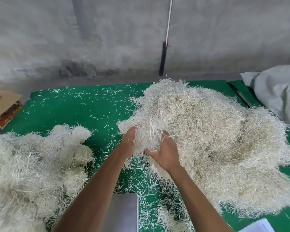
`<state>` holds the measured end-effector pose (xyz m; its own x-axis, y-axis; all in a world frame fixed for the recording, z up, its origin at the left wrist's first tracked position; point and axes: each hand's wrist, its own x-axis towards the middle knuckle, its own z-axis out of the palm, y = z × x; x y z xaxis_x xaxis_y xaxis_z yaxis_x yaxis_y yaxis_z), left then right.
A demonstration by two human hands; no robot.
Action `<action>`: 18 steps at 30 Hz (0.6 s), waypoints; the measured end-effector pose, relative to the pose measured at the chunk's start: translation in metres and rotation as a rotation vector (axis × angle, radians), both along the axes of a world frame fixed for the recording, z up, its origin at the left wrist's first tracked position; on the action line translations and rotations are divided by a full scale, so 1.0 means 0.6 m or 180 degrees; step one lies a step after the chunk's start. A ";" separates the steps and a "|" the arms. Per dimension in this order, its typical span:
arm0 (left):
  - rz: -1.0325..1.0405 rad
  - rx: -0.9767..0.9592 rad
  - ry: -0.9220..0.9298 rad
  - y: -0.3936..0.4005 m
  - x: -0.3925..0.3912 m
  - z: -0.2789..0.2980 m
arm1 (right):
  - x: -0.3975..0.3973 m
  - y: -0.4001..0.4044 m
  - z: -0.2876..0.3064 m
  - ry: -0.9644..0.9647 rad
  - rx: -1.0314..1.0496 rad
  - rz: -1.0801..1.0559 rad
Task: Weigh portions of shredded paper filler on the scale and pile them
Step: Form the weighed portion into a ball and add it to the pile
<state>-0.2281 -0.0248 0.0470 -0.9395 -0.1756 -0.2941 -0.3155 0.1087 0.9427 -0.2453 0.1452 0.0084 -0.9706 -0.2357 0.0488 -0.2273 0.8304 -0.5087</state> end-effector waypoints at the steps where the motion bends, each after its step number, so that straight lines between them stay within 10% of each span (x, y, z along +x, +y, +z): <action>1: 0.0075 0.0275 -0.0033 0.006 0.001 0.010 | -0.004 -0.008 0.000 -0.0160 -0.0220 0.0076; 5: 0.0693 0.0937 -0.0427 -0.025 0.002 0.027 | 0.006 -0.013 -0.012 -0.0729 -0.1118 0.0349; 9: 0.0908 -0.0878 -0.0270 -0.114 0.017 -0.008 | 0.012 0.029 -0.060 -0.1073 -0.1425 -0.0227; 14: 0.0160 -0.0788 -0.0252 -0.070 0.013 -0.008 | 0.016 0.041 -0.069 -0.1385 -0.2157 -0.0824; 18: -0.1543 -0.1831 -0.0652 -0.001 0.030 -0.030 | -0.012 0.033 -0.039 -0.1559 -0.2232 -0.0622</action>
<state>-0.2099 -0.0254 0.0291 -0.8871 0.0631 -0.4573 -0.2697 0.7332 0.6243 -0.2524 0.1647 -0.0148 -0.9403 -0.1349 -0.3126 0.2640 0.2910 -0.9196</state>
